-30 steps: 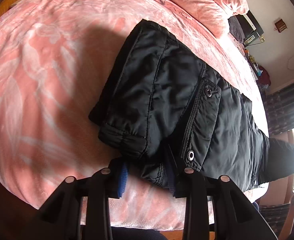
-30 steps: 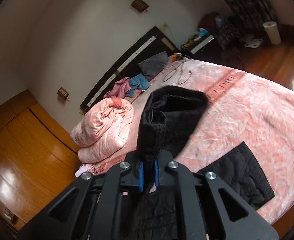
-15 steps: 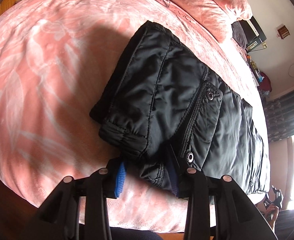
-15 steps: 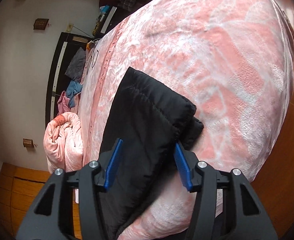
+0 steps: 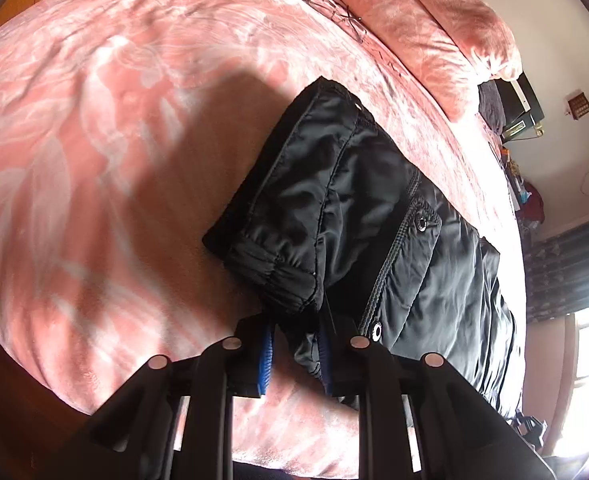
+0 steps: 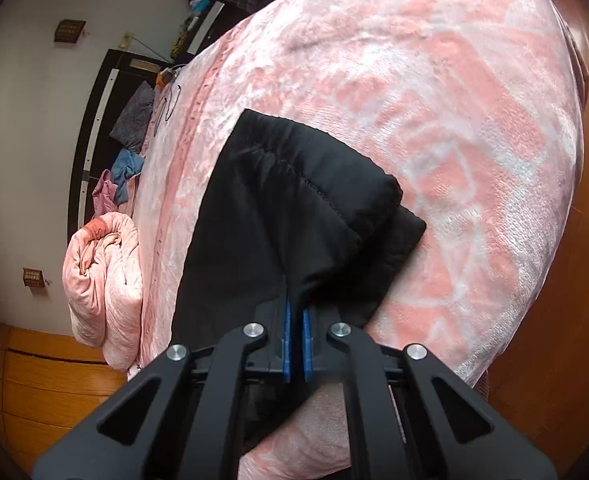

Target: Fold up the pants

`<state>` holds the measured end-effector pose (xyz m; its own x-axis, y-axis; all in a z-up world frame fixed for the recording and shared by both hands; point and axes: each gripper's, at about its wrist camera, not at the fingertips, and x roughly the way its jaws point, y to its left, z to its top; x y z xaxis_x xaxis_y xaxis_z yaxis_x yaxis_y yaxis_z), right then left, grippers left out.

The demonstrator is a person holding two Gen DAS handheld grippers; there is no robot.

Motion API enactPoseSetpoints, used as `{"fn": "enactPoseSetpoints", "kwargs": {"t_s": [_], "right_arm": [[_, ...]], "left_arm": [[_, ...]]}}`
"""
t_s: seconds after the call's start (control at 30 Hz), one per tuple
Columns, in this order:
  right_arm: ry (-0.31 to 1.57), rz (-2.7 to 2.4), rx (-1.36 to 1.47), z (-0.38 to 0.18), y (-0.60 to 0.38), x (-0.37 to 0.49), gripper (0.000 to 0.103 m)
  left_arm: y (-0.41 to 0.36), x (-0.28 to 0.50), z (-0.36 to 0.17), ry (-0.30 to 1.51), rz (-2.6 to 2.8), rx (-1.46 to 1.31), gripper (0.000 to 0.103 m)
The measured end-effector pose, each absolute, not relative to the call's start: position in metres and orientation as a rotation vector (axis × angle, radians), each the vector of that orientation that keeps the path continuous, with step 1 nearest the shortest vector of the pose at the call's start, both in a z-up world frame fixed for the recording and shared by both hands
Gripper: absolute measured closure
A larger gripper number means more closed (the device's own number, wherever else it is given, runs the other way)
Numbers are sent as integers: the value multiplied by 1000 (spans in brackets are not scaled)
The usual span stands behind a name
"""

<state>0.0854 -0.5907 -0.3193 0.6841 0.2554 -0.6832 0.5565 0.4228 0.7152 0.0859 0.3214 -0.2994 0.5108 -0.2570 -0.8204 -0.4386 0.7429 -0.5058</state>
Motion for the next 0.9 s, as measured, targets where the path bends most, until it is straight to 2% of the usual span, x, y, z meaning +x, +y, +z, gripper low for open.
{"fn": "enactPoseSetpoints", "kwargs": {"t_s": [0.17,0.2,0.23,0.27,0.3,0.33,0.37,0.43,0.47,0.5,0.63,0.7,0.9], "right_arm": [[905,-235,1184,-335,-594,86,98],[904,-221,1200,-334,-595,86,91],[902,-192,1226,-332,-596,85,74],[878,-171,1242,-325,-598,82,65],[836,-180,1236,-314,-601,76,46],[803,-203,1220,-305,-606,68,36],[777,-226,1214,-298,-613,59,36],[742,-240,1238,-295,-625,45,36],[742,-234,1239,-296,-628,41,36],[747,-220,1238,-298,-629,39,36],[742,-182,1274,-316,-625,36,35],[720,-169,1304,-325,-624,36,35],[695,-135,1363,-343,-623,46,35]], "left_arm": [[320,85,-304,1059,136,-763,83],[317,86,-302,1067,138,-730,82],[316,87,-299,1071,137,-711,82],[316,87,-296,1075,134,-697,80],[315,86,-292,1077,134,-680,77],[315,84,-289,1076,134,-666,77],[316,83,-284,1075,133,-650,76],[317,82,-278,1069,132,-634,62],[317,82,-277,1061,136,-626,42],[317,81,-274,1048,141,-618,37],[311,81,-277,1057,127,-627,35],[308,82,-279,1070,128,-638,29],[305,83,-282,1089,149,-650,27]]}}
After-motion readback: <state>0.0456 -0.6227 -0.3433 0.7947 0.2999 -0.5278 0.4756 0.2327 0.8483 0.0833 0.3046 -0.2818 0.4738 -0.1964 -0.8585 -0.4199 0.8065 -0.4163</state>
